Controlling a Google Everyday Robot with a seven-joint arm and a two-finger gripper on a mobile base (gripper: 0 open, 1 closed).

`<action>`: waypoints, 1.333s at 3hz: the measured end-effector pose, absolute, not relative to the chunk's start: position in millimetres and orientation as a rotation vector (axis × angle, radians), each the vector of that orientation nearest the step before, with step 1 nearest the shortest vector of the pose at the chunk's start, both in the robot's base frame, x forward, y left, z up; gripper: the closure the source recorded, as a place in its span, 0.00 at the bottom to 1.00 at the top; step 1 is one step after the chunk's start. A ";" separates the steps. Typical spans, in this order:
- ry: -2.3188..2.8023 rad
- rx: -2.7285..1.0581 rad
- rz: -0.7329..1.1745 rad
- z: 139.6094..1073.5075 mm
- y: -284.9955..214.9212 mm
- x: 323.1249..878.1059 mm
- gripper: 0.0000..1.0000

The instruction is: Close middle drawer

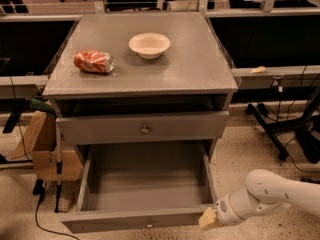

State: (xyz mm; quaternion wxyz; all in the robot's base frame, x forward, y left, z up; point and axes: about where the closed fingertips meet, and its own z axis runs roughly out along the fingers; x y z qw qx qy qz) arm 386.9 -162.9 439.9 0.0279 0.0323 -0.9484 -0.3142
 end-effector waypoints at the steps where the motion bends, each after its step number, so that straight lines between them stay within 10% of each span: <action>1: -2.951 0.087 -0.976 430.6 -157.7 403.0 1.00; 4: -3.014 0.040 -0.976 436.9 -144.6 427.2 1.00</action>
Offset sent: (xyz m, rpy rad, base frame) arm 0.0864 0.0247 -0.0004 -0.0485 -0.1181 -0.1194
